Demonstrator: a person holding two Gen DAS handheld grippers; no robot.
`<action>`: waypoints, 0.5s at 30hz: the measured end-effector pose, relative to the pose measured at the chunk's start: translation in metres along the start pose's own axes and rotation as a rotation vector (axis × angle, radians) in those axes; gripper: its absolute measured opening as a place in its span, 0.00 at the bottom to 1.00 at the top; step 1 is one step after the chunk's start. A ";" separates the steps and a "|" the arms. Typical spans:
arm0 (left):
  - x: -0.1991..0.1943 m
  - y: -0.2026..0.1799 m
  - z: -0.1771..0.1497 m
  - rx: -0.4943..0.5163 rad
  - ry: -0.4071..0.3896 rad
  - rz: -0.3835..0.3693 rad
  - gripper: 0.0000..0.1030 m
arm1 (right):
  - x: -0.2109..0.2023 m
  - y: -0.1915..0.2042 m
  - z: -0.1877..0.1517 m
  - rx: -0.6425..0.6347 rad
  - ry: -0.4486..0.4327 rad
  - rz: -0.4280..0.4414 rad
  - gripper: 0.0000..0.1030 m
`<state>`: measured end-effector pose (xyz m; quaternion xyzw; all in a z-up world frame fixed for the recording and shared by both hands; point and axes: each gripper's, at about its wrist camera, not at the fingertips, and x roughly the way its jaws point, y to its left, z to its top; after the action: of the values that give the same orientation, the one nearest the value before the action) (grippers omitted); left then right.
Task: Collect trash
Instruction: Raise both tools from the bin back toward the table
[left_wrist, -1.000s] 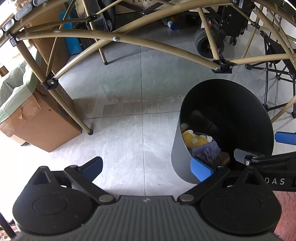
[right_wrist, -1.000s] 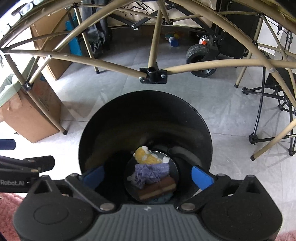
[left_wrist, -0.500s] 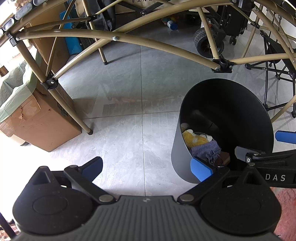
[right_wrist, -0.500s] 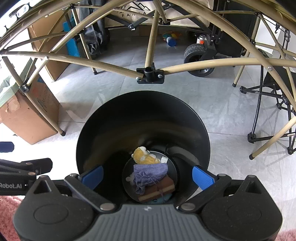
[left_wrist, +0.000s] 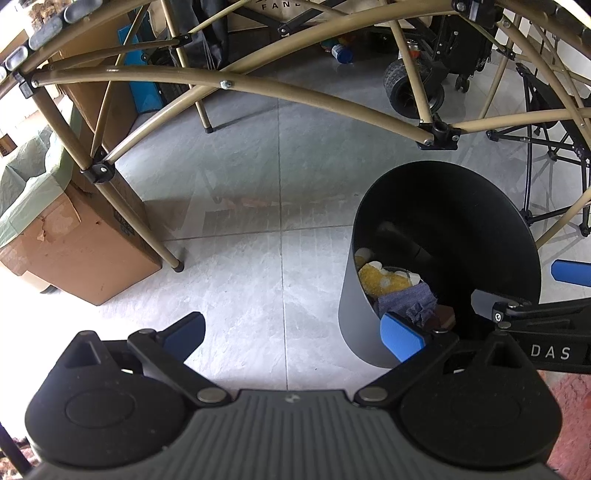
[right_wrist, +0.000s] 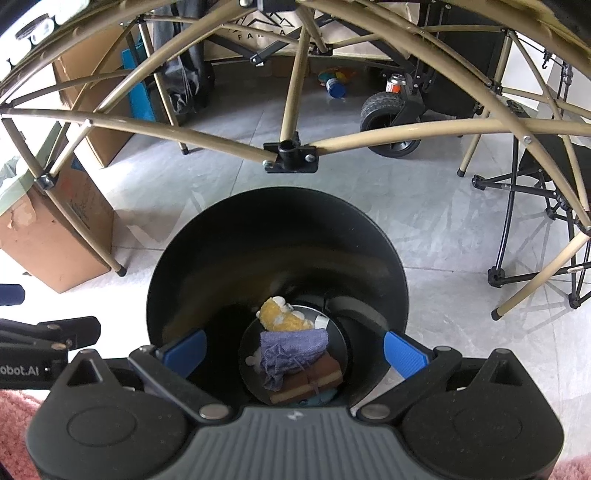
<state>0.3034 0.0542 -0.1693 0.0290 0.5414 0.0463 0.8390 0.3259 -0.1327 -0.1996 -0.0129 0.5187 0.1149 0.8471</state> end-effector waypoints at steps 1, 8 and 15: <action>-0.001 -0.001 0.000 0.001 -0.004 0.000 1.00 | -0.002 -0.002 0.000 0.002 -0.005 0.001 1.00; -0.017 -0.007 -0.002 0.012 -0.048 0.000 1.00 | -0.017 -0.013 -0.003 0.029 -0.057 -0.016 1.00; -0.037 -0.015 -0.005 0.028 -0.116 -0.007 1.00 | -0.045 -0.024 -0.010 0.057 -0.141 -0.030 1.00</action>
<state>0.2840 0.0357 -0.1389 0.0415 0.4926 0.0342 0.8686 0.3024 -0.1655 -0.1672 0.0114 0.4607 0.0880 0.8831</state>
